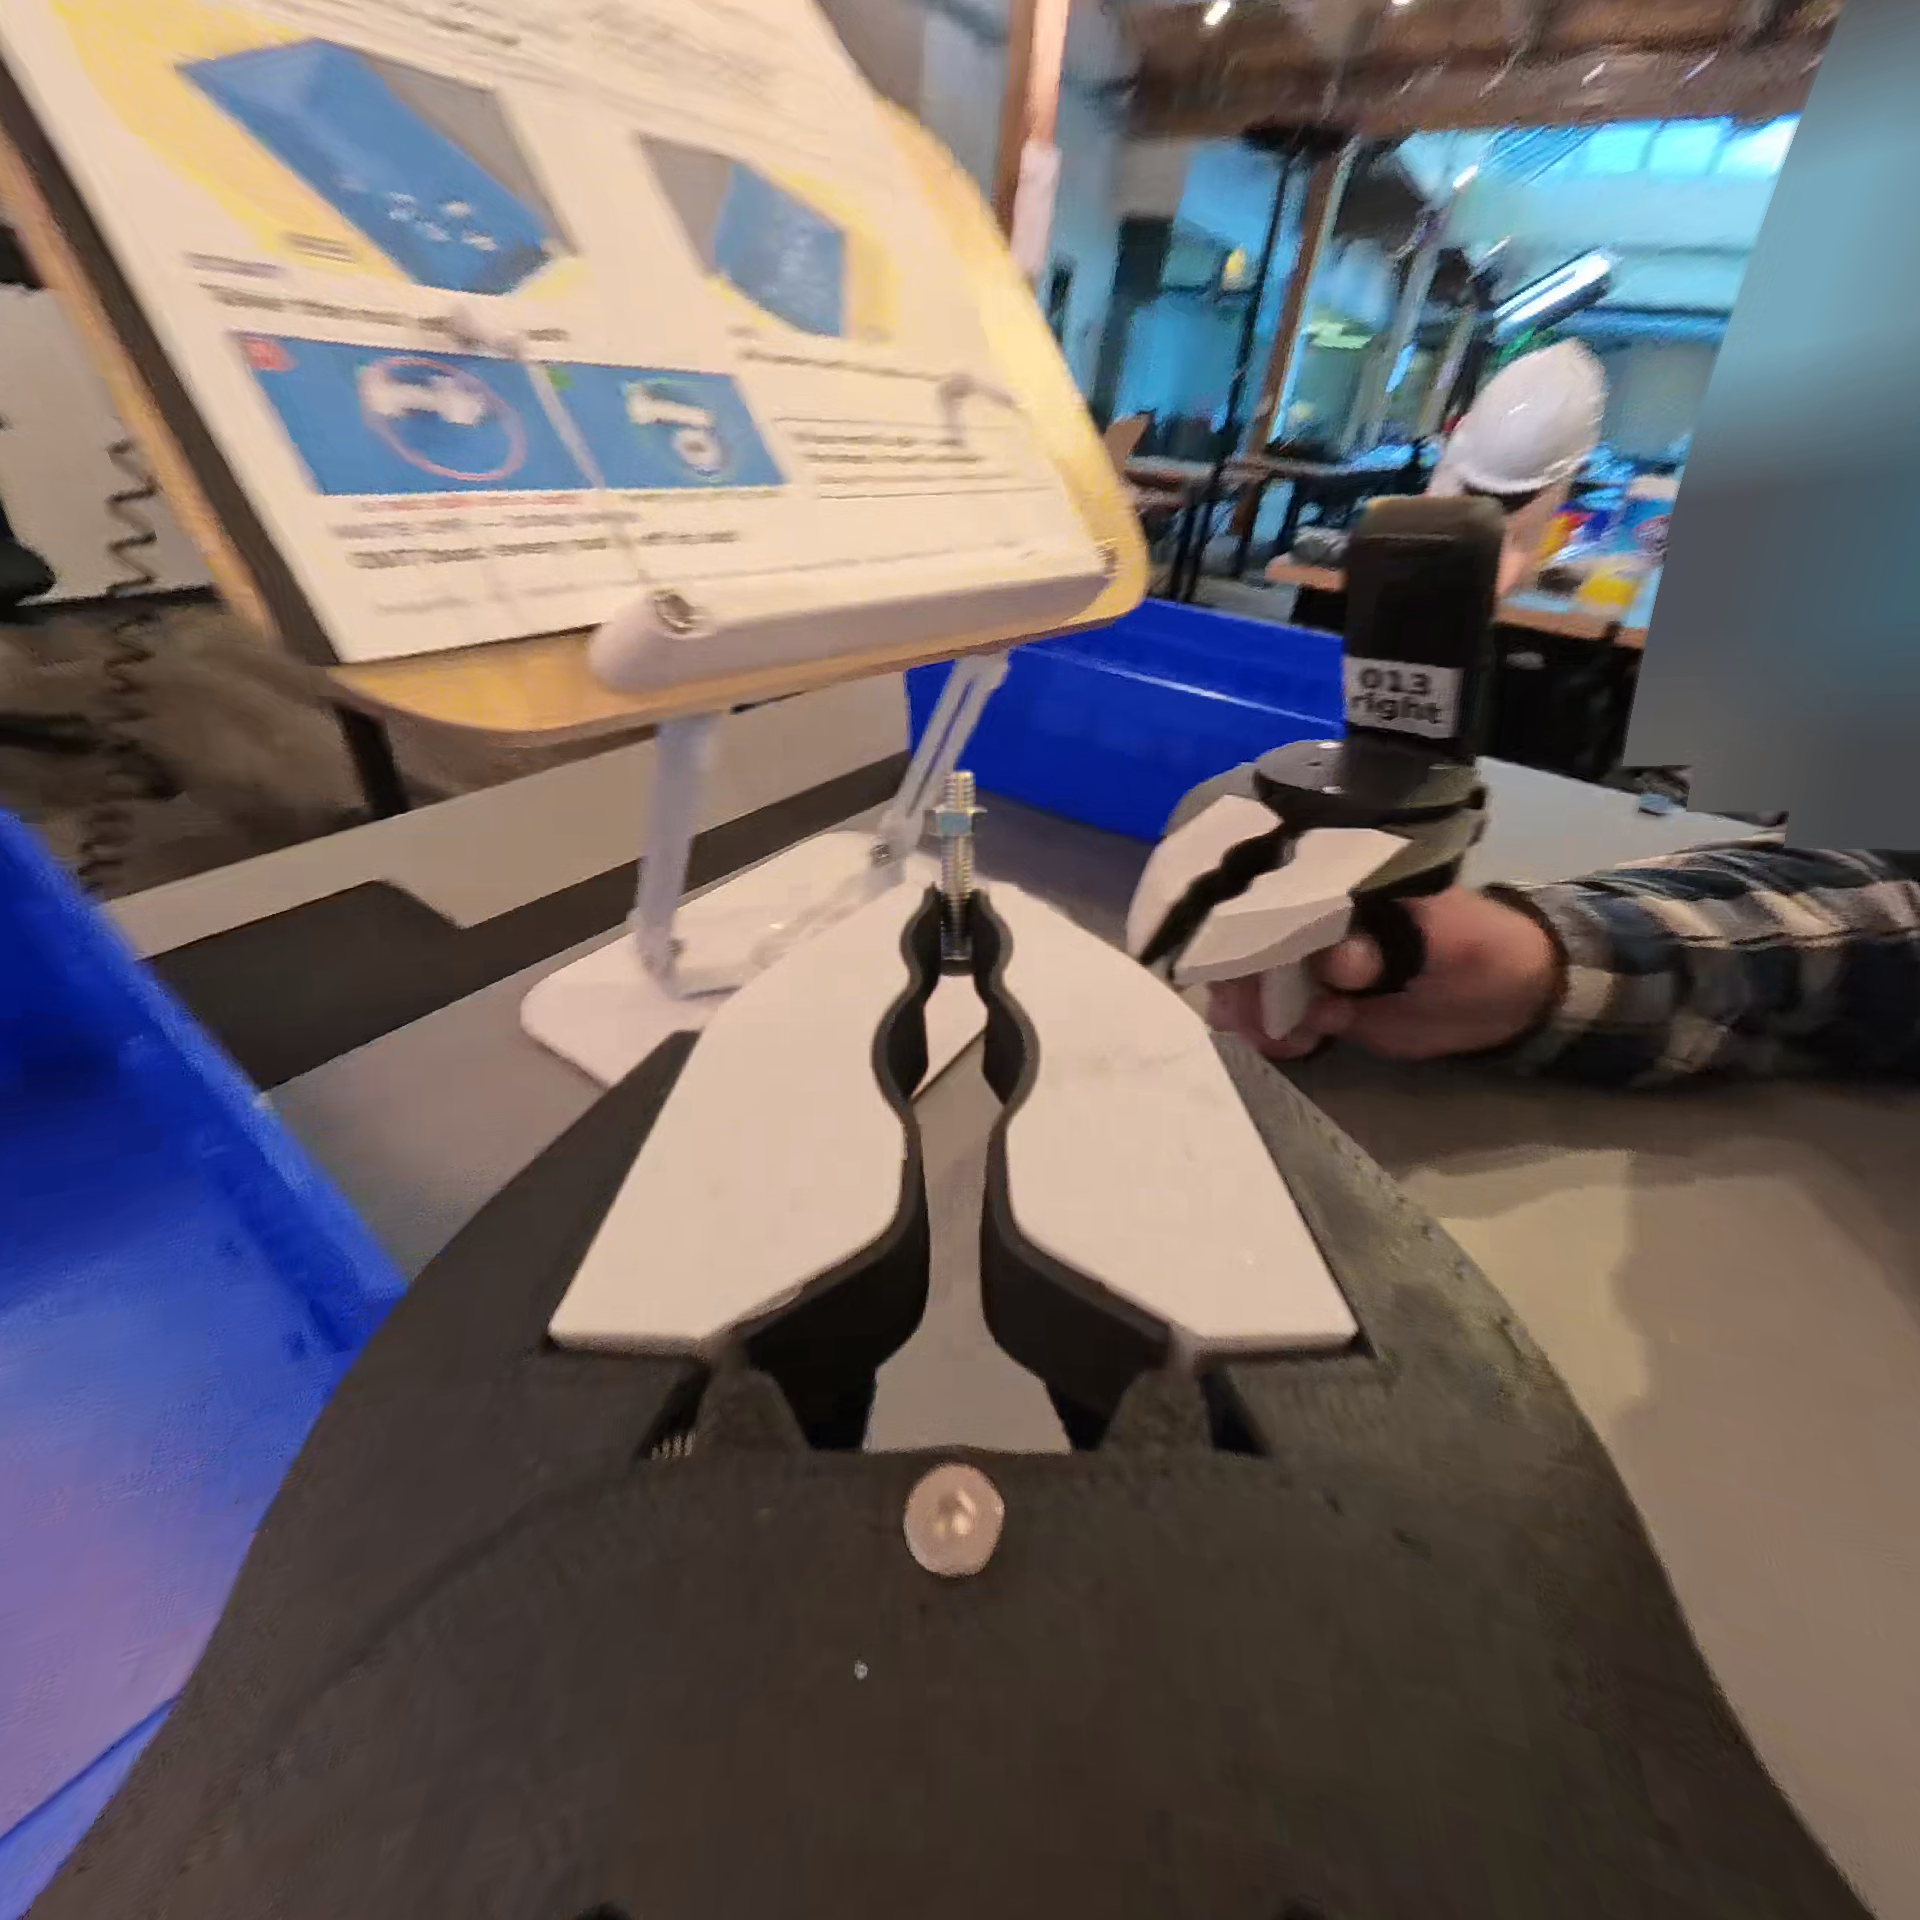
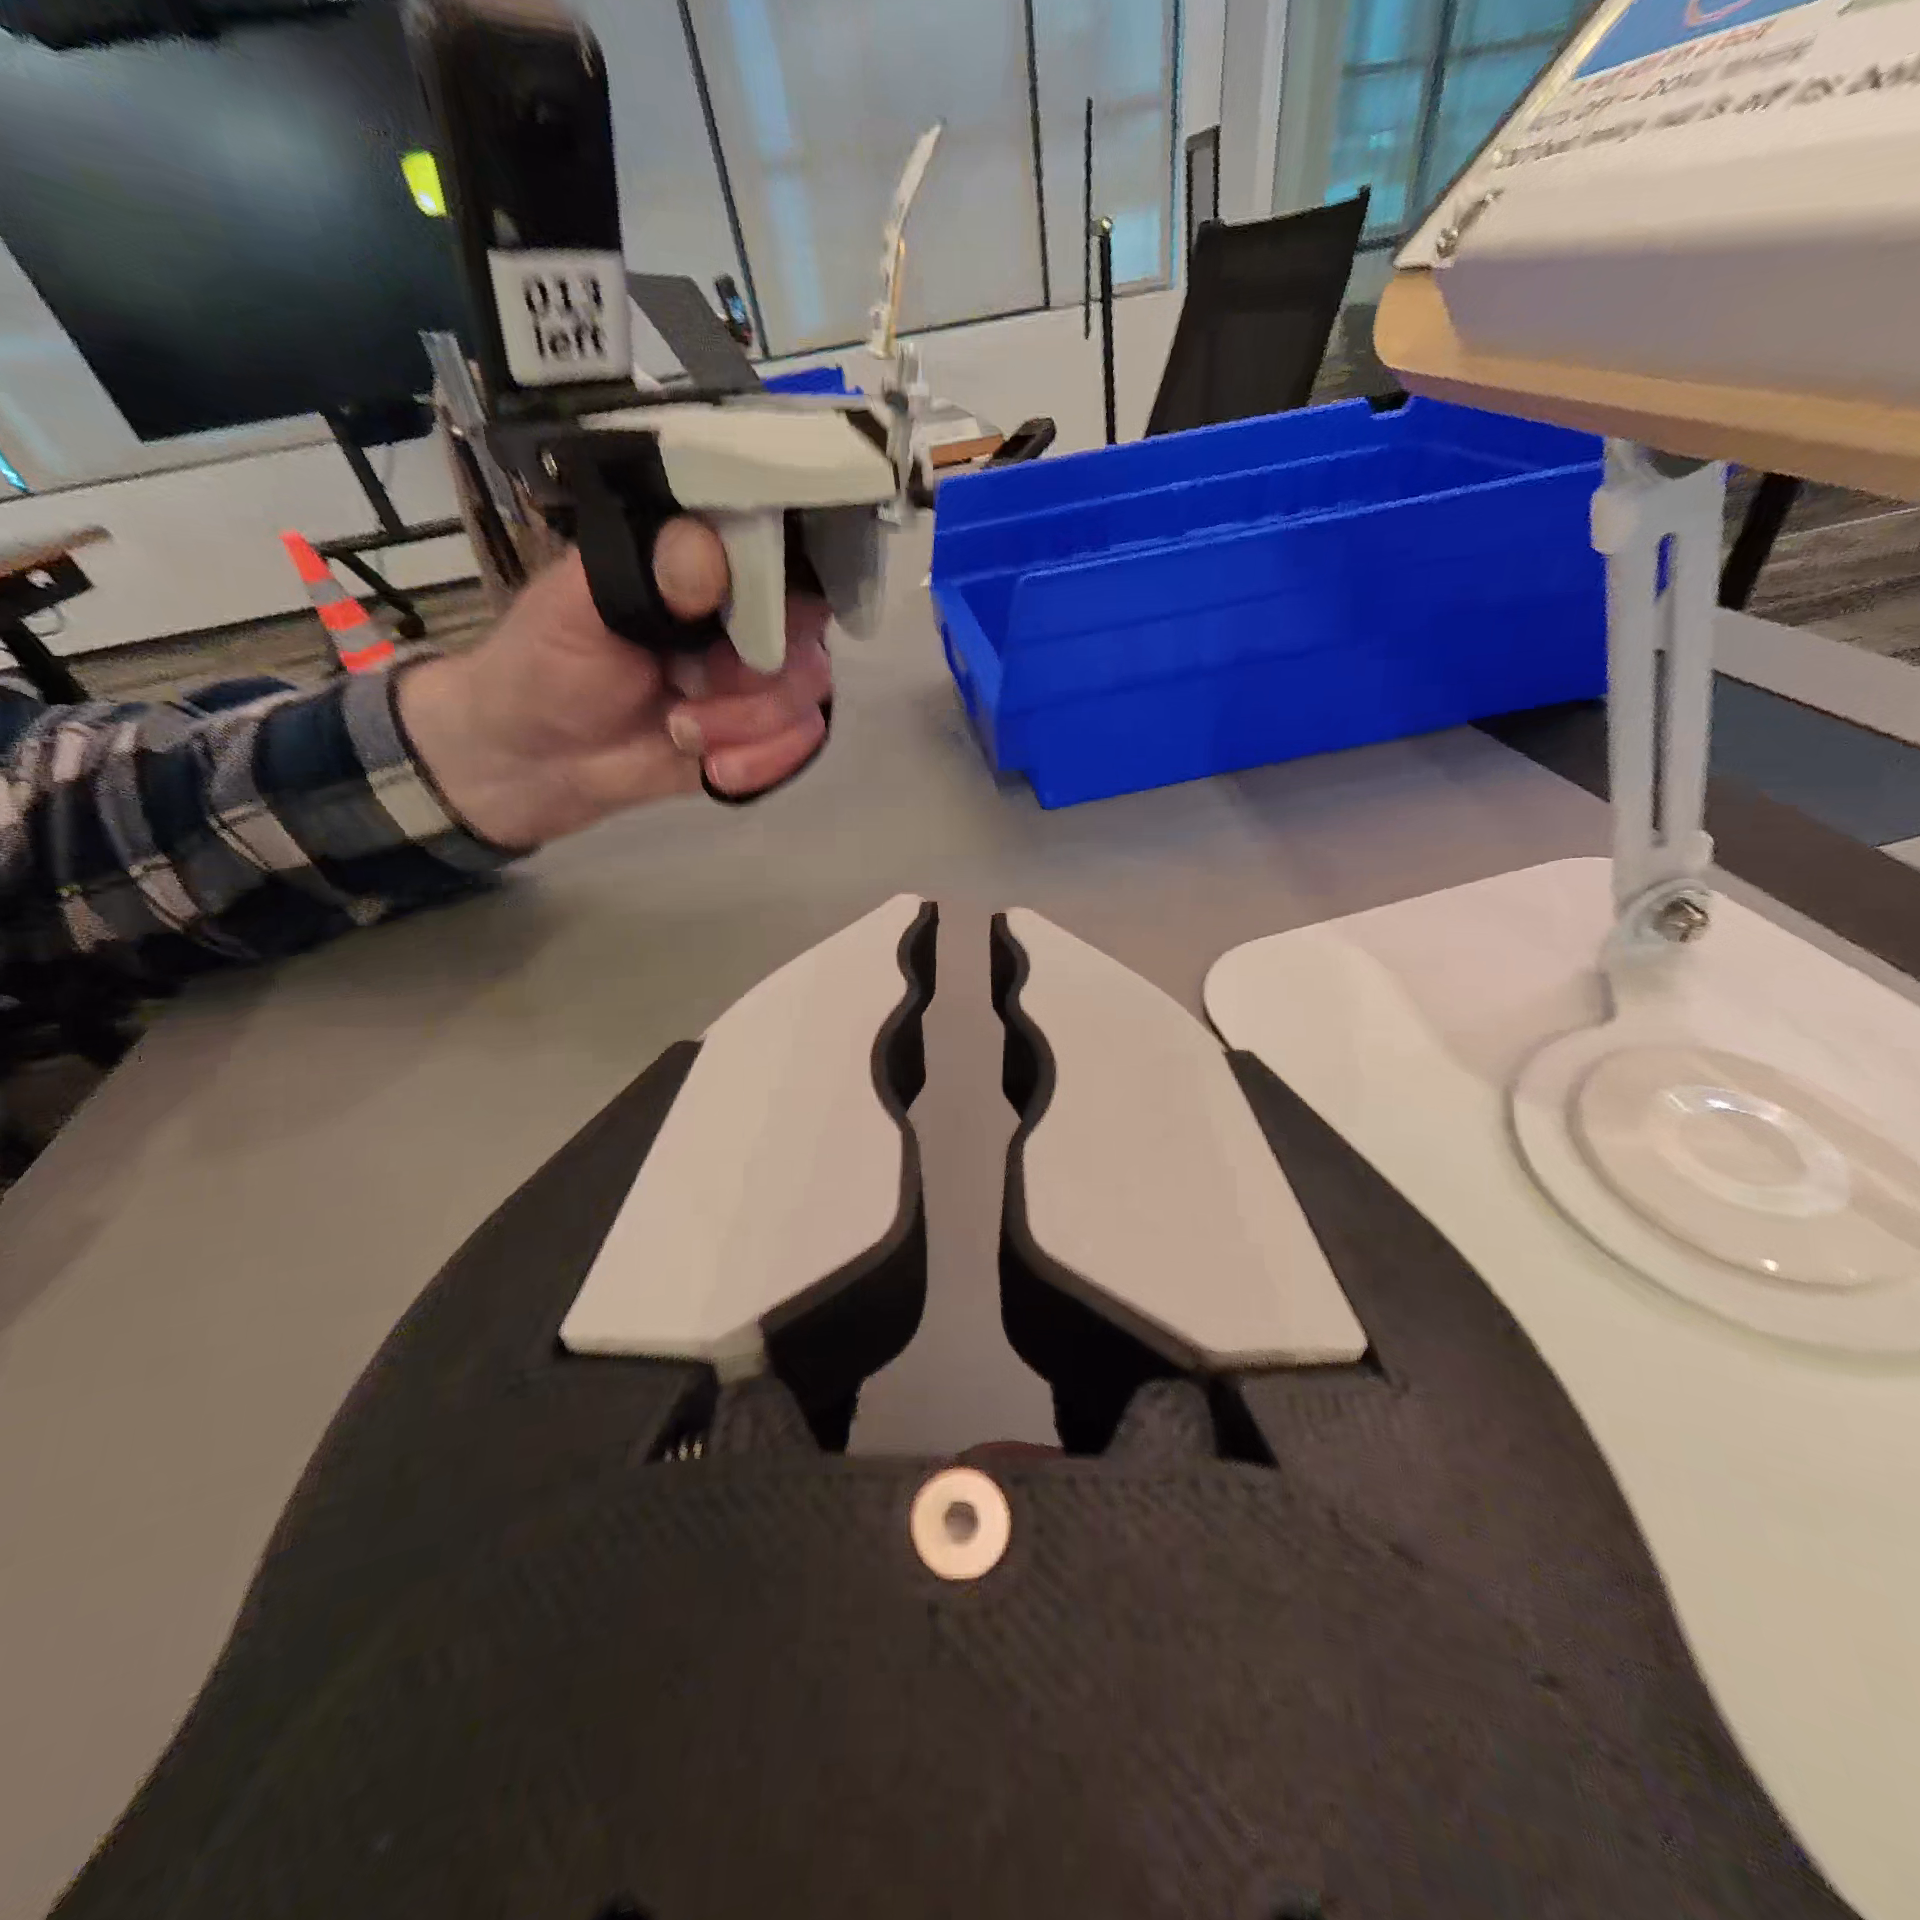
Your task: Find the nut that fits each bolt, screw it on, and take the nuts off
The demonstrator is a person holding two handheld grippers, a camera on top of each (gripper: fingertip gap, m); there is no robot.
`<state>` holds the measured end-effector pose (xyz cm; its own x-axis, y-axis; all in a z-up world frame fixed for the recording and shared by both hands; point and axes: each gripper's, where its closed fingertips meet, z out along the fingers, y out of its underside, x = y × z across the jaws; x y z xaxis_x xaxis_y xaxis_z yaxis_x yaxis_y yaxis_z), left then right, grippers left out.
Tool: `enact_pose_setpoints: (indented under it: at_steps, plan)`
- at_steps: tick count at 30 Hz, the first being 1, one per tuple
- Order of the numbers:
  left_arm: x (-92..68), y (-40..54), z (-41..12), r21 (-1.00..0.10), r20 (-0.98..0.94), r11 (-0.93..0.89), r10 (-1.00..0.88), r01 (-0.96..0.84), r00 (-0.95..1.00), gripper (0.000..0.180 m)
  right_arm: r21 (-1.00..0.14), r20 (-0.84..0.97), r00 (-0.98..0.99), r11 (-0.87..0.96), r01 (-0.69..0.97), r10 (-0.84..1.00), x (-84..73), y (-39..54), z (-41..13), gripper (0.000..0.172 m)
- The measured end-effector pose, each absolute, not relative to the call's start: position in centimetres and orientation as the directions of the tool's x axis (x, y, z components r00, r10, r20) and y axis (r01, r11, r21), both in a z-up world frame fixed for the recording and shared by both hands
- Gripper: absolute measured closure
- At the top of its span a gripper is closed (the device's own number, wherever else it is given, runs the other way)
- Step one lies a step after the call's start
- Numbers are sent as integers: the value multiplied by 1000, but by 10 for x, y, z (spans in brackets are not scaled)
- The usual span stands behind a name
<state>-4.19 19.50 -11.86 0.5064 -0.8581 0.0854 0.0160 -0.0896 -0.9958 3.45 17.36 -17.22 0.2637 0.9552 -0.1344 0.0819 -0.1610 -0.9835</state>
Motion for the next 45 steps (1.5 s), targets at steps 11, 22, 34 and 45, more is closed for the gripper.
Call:
enact_pose_setpoints:
  at_steps: [11, 22, 34, 45]
  plan:
    - [14, 172, -144, -979, 196, -172, -934, 106, 299, 176, -977, -191, 158, -172, -123, 969, 36, 165, -143, 138]
    - [41, 149, -143, -983, 155, -135, -973, 121, 171, 176, -947, -206, 80, -178, -269, 975, 16, 155, -122, 108]
    - [48, 133, -140, -981, 165, -156, -984, 120, 71, 176, -937, -258, 81, -228, -266, 963, 8, 164, -127, 103]
    - [18, 141, -115, -955, 198, -178, -978, 238, 63, 176, -903, -338, 127, -283, -322, 932, 48, 198, -129, 106]
